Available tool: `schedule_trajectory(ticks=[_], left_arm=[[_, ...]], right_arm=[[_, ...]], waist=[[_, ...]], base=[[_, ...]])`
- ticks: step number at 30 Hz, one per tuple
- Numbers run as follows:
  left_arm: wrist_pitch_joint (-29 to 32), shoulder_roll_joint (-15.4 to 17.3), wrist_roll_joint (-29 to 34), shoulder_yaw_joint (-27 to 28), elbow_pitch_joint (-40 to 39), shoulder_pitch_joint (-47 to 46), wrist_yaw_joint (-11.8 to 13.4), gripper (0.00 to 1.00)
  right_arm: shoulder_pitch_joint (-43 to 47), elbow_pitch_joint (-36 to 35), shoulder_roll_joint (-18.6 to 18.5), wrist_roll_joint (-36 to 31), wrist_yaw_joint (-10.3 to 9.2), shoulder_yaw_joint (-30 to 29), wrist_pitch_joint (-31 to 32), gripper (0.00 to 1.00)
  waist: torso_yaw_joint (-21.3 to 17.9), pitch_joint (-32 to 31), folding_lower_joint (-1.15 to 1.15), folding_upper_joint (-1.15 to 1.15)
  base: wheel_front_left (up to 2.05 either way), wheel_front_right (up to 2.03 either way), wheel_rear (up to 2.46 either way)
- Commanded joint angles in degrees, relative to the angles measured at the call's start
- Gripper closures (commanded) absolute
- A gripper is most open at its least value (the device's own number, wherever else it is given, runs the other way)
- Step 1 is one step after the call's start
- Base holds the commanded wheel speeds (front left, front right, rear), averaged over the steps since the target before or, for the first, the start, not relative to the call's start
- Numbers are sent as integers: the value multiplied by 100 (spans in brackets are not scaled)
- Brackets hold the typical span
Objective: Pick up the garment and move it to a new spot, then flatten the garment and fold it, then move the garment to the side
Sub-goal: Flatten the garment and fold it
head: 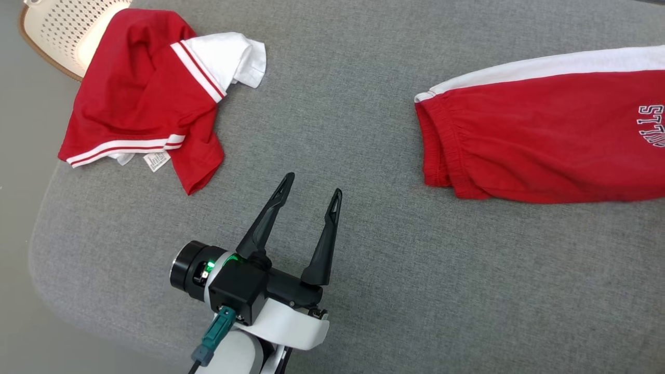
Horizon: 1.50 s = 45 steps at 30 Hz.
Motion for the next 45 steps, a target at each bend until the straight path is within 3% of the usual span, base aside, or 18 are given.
schedule_trajectory(ticks=[1,10,20,31,38,45], left_arm=[[-1,10,55,58,1,30,-49,0],[-1,-8,170,197,65,41,-198,0],[-1,-11,300,294,159,98,-331,0],[0,-19,252,269,298,168,-363,0],[-1,-23,106,161,293,174,-300,0],[-1,-24,-102,-16,278,59,-187,0]], right_arm=[[115,50,29,-18,-13,76,-38,100],[440,-320,67,267,-13,-194,-882,100],[829,-799,-275,98,-12,-372,-846,100],[175,-1680,359,-399,-12,381,-275,100],[-120,-1999,911,-479,-12,849,10,100],[-293,-1827,1345,-500,-12,1312,131,100]], waist=[[-110,3,0,0],[-788,-208,0,0],[-1328,-412,0,0],[-1504,-698,0,0],[-1299,-757,0,0],[-1016,-682,0,0]], base=[[0,0,0],[0,0,0],[0,0,0],[0,0,0],[0,0,0],[0,0,0]])
